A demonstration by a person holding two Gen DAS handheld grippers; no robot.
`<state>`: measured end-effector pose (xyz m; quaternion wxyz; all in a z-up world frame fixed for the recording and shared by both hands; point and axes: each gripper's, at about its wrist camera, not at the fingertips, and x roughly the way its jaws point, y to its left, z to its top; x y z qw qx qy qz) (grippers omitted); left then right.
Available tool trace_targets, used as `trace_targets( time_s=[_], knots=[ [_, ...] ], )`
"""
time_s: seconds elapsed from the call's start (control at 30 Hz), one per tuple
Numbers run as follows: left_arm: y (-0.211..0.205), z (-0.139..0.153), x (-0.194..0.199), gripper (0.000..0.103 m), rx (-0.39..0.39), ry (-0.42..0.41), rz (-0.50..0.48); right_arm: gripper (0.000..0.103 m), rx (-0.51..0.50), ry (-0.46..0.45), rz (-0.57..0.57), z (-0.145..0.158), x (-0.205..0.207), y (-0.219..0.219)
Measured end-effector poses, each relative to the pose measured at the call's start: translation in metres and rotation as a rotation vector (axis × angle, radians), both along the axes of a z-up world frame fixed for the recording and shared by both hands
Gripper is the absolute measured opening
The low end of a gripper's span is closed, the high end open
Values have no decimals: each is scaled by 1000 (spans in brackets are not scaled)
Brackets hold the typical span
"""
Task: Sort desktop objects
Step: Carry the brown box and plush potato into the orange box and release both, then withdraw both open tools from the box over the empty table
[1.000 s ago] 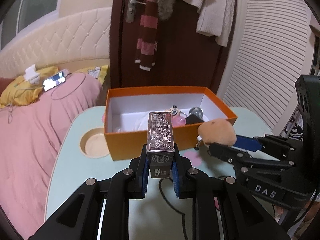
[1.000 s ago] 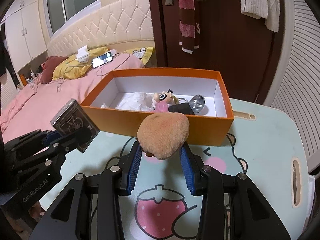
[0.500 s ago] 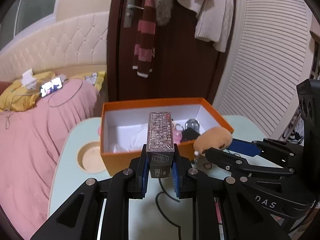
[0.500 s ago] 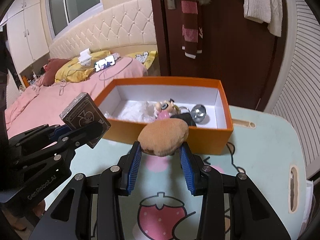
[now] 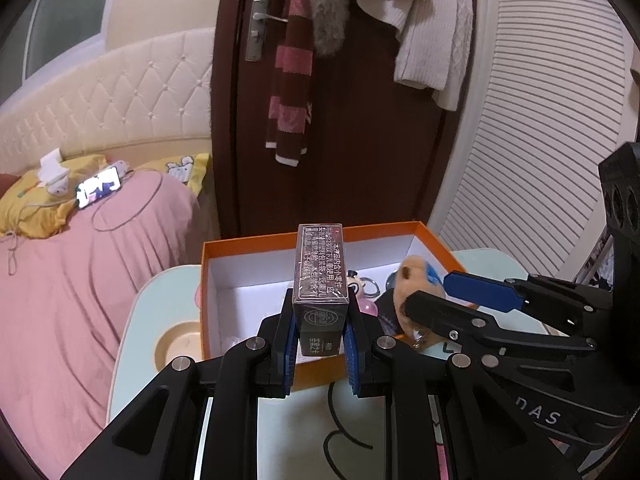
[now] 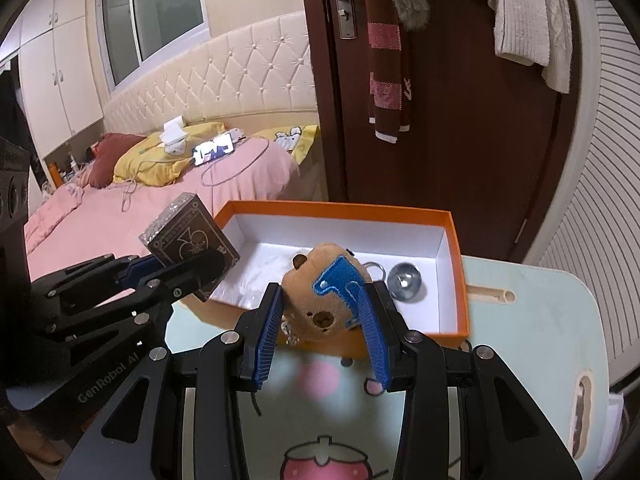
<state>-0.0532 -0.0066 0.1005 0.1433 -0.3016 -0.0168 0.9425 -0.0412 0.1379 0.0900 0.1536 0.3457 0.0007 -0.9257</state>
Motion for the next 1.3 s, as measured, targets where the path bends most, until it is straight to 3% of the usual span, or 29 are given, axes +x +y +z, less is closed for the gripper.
trace_targets(
  time_s=[0.33, 0.5, 0.57, 0.63, 0.67, 0.7, 0.73, 0.8, 1.07, 1.3],
  knots=[
    [5, -15, -22, 18, -11, -53, -10, 41, -23, -98, -26, -11, -37, 8],
    [6, -21, -31, 18, -8, -75, -11, 42, -48, -87, -47, -12, -41, 13],
    [7, -23, -36, 32, 0, -93, -21, 42, -54, -96, -48, -13, -43, 15],
    [4, -23, -38, 62, -23, -90, 35, 42, -62, -102, -51, -14, -45, 16],
    [0, -23, -38, 69, -19, -77, 54, 42, -64, -100, -60, -14, -46, 17],
    [-5, -22, -36, 84, 15, -66, 50, 42, -74, -99, -68, -15, -46, 20],
    [-9, -20, -35, 88, 42, -58, 53, 42, -84, -103, -73, -15, -47, 23],
    [-17, -16, -31, 88, 94, -42, 59, 42, -99, -112, -81, -15, -48, 28],
    [-21, -20, -25, 90, 25, -67, 89, 42, -111, -112, -90, -17, -47, 29],
    [-17, -18, -15, 90, 2, -84, 109, 42, -62, -79, -98, -12, -37, 25]
  ],
)
